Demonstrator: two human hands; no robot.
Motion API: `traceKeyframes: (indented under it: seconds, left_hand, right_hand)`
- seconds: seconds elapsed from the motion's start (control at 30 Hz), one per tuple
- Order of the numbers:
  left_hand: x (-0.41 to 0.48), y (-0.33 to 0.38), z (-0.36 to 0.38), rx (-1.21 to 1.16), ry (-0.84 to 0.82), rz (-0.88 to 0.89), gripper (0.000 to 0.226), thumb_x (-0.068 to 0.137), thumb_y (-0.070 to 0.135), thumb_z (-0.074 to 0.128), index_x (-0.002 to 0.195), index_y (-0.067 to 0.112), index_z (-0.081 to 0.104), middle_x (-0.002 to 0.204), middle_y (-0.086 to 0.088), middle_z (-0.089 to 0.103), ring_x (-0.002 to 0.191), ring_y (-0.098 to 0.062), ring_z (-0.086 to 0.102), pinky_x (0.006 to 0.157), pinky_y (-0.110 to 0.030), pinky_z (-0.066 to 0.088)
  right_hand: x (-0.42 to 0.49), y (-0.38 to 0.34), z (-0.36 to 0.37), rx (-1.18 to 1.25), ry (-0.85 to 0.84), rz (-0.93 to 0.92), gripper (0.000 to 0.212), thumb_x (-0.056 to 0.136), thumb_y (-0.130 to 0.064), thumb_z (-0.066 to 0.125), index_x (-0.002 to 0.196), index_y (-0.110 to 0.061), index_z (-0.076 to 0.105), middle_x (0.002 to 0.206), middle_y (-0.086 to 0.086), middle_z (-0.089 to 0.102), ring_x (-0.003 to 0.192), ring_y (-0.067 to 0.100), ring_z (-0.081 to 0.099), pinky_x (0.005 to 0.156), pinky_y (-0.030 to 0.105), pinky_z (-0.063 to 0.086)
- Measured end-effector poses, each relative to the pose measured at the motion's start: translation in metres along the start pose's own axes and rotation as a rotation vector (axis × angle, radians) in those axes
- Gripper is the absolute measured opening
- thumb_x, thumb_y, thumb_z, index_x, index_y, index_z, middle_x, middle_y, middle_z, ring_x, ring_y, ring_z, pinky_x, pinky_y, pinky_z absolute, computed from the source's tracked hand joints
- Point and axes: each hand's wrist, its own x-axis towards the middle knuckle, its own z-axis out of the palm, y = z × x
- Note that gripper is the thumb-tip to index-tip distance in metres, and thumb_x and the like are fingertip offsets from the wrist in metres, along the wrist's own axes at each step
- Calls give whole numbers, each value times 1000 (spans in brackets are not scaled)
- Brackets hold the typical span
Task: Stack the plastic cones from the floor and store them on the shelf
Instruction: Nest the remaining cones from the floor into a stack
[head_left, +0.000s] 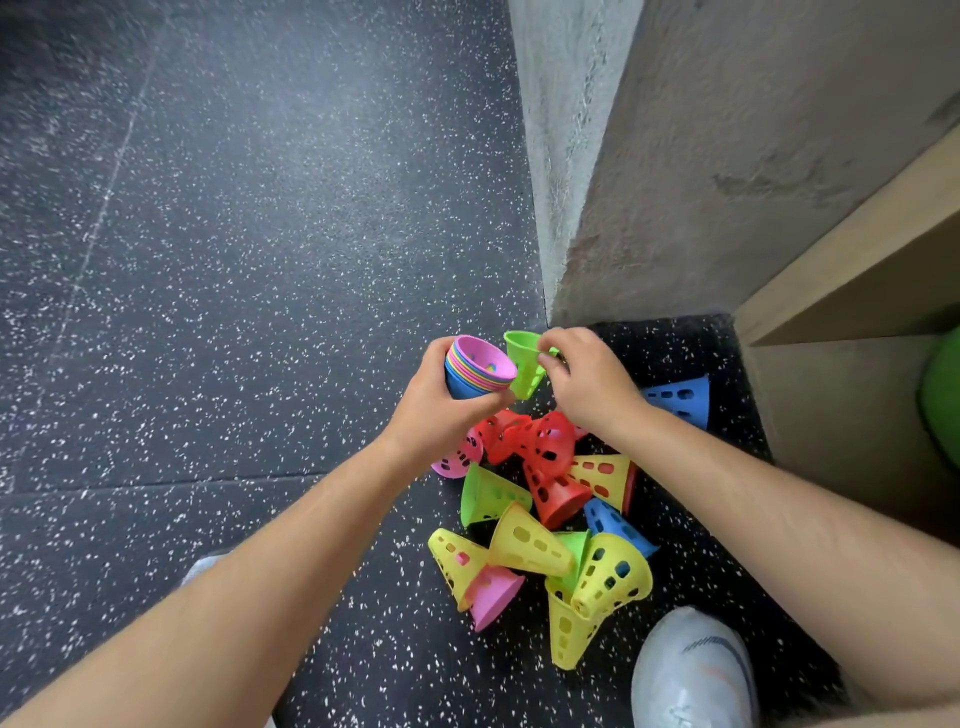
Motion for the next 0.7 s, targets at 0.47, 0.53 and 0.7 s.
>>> traceKeyframes:
  seconds: [0.47,0.53,0.7]
  left_hand:
    - [12,31,38,-26,-99,75,63,74,-1,86,124,17,51,104,3,66,80,5,65,72,-14,52]
    - [11,34,45,-30,-115,84,63,75,-1,86,125,15,50,104,3,67,82,4,66,74,-15,53]
    - [4,31,51,3,-109,94,63,74,4,89,124,13,52,102,5,67,82,6,65,75,-13,51]
  right_hand:
    - [-38,-11,-55,138,380,-270,13,94,-11,64,105,-7,70,110,6,69,104,20,62,96,24,46]
    - [-48,-9,-55,149,281,-273,14,94,-13,65,106,-11,70,110,1,69,106,17,61,97,23,44]
    - [-60,1,-49,290,101,-64,21,94,-26,60,115,-22,63,108,-1,67,103,16,63,89,34,52]
